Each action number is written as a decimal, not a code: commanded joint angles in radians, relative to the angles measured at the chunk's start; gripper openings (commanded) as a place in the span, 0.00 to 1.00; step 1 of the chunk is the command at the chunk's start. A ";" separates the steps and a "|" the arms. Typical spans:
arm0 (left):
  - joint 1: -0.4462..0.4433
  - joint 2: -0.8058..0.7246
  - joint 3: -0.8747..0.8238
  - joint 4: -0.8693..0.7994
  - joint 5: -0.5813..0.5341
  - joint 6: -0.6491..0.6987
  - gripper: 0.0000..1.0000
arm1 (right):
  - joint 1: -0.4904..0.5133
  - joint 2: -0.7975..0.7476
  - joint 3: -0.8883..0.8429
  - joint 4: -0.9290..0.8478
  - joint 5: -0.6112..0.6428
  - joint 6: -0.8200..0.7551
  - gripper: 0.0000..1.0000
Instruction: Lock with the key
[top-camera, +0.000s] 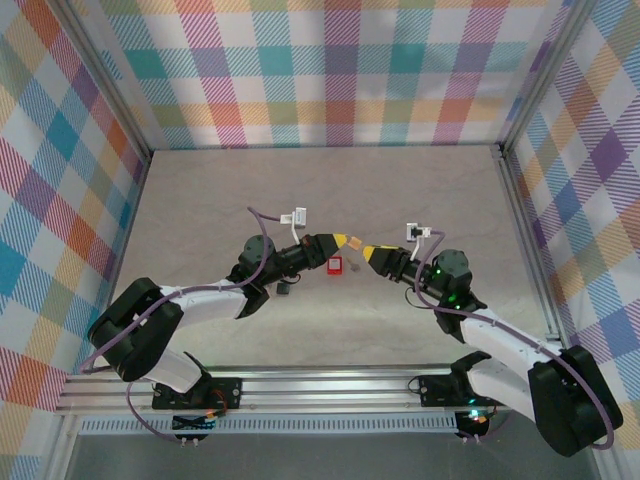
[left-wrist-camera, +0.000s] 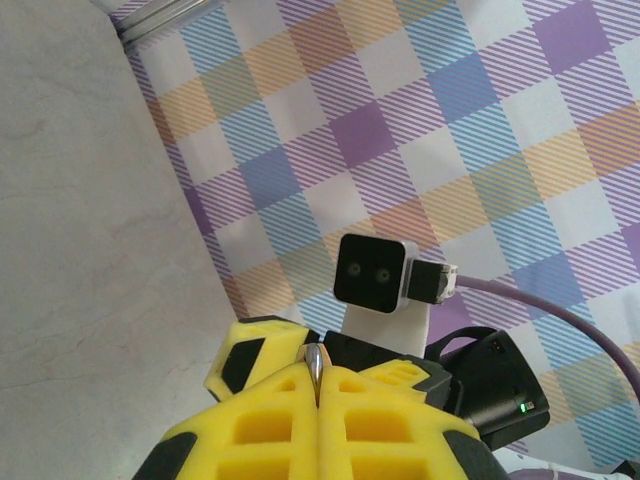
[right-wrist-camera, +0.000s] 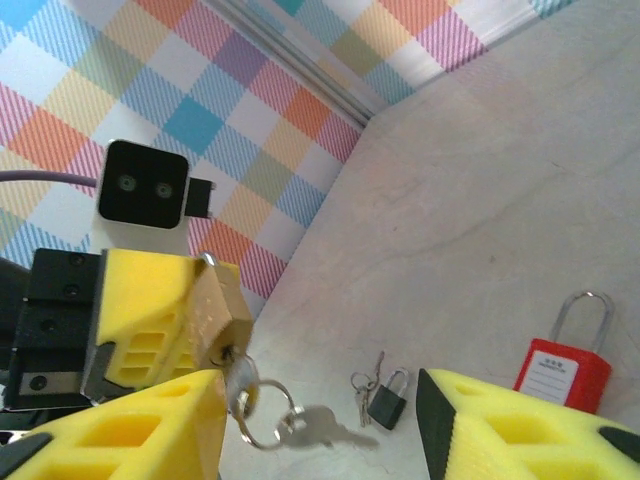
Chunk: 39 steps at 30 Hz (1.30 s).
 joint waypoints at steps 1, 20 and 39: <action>0.004 0.001 -0.012 0.092 0.017 -0.006 0.00 | -0.003 0.003 0.052 0.043 -0.053 -0.015 0.50; 0.006 0.026 -0.037 0.168 0.008 -0.037 0.00 | -0.003 0.060 0.104 0.038 -0.170 -0.010 0.37; 0.016 0.071 -0.058 0.274 0.003 -0.094 0.00 | -0.029 0.046 0.064 0.145 -0.199 0.051 0.22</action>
